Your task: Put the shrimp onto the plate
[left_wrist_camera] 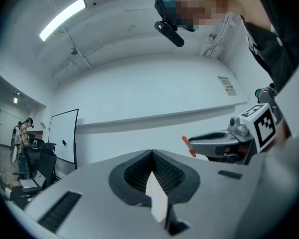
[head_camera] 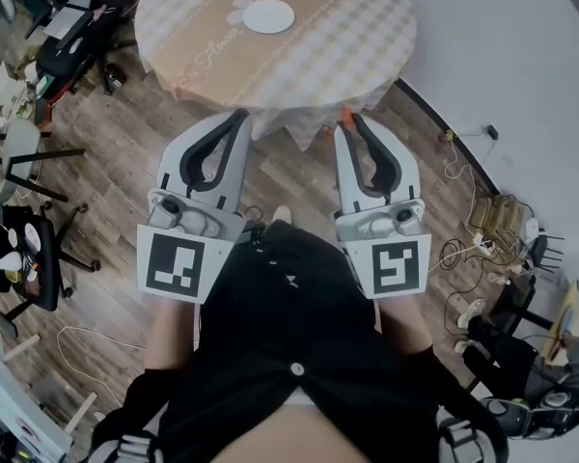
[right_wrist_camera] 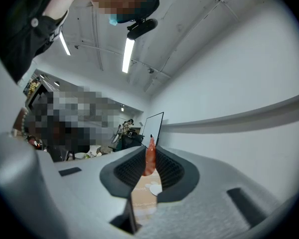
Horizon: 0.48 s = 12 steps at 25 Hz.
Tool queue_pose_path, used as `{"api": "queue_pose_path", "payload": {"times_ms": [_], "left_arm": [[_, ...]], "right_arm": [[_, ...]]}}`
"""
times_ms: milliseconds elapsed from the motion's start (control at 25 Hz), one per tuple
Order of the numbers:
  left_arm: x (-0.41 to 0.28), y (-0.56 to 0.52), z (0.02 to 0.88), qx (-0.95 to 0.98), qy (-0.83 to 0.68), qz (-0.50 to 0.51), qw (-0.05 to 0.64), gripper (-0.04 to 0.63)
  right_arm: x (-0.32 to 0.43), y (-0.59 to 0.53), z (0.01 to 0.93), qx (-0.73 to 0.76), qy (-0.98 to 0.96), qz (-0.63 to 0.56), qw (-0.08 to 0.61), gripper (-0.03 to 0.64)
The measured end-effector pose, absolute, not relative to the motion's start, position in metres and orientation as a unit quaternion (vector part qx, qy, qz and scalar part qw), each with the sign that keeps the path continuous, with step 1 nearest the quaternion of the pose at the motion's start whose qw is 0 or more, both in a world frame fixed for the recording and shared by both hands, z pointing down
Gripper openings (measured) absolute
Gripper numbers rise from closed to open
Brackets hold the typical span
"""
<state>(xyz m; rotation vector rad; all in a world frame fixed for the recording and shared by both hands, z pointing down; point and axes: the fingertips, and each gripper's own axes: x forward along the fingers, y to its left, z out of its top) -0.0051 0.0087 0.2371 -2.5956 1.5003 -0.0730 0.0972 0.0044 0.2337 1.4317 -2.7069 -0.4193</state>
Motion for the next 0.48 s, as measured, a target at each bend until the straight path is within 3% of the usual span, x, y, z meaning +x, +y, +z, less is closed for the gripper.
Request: {"api": "queue_pose_path", "payload": {"times_ms": [480], "left_arm": [[0.007, -0.032, 0.238, -0.845, 0.527, -0.032, 0.083, 0.003]], "right_arm": [[0.118, -0.035, 0.239, 0.447, -0.884, -0.136, 0.017, 0.044]]}}
